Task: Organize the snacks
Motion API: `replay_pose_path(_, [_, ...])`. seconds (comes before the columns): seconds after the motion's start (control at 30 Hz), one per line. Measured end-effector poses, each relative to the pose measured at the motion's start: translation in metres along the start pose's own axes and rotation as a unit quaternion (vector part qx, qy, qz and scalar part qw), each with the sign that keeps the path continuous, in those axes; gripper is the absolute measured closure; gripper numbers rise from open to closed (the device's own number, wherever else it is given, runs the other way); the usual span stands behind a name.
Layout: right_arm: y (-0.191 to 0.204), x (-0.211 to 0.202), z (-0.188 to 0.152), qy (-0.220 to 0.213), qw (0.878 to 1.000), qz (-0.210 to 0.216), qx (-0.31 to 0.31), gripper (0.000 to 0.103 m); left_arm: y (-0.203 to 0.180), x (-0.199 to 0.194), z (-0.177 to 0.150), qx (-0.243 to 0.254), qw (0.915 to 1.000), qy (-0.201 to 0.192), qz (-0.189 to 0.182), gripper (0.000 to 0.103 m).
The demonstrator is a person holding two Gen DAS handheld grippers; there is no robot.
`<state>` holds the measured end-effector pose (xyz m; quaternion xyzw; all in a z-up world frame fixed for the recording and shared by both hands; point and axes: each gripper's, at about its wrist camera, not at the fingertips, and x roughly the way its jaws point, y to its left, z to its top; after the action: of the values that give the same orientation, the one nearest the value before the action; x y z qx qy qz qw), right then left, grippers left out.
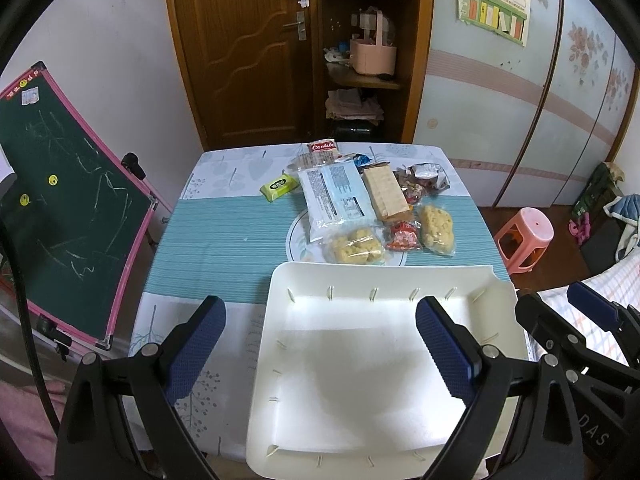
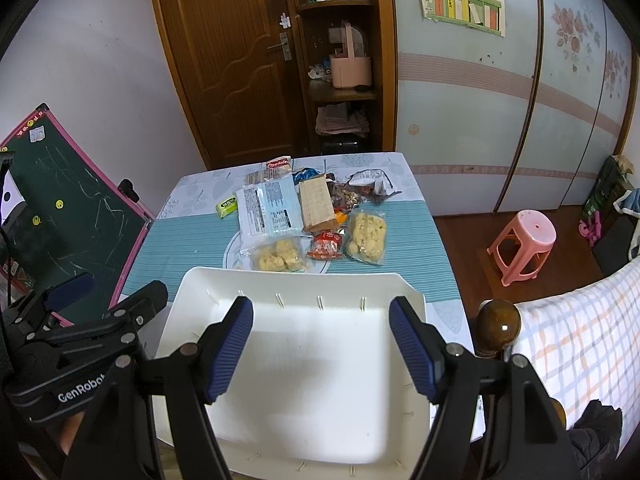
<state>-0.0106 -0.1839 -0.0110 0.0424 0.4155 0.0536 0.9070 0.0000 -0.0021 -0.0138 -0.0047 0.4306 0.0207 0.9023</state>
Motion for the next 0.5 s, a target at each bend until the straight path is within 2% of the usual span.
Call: replay_pose_path(0.5, [-0.0001,-0.0001,0.0003,0.001,1.000,0.000,0.000,0.032,0.0013,0.0003,0.0002,0.000,1.0000,0.000,0.000,0.008])
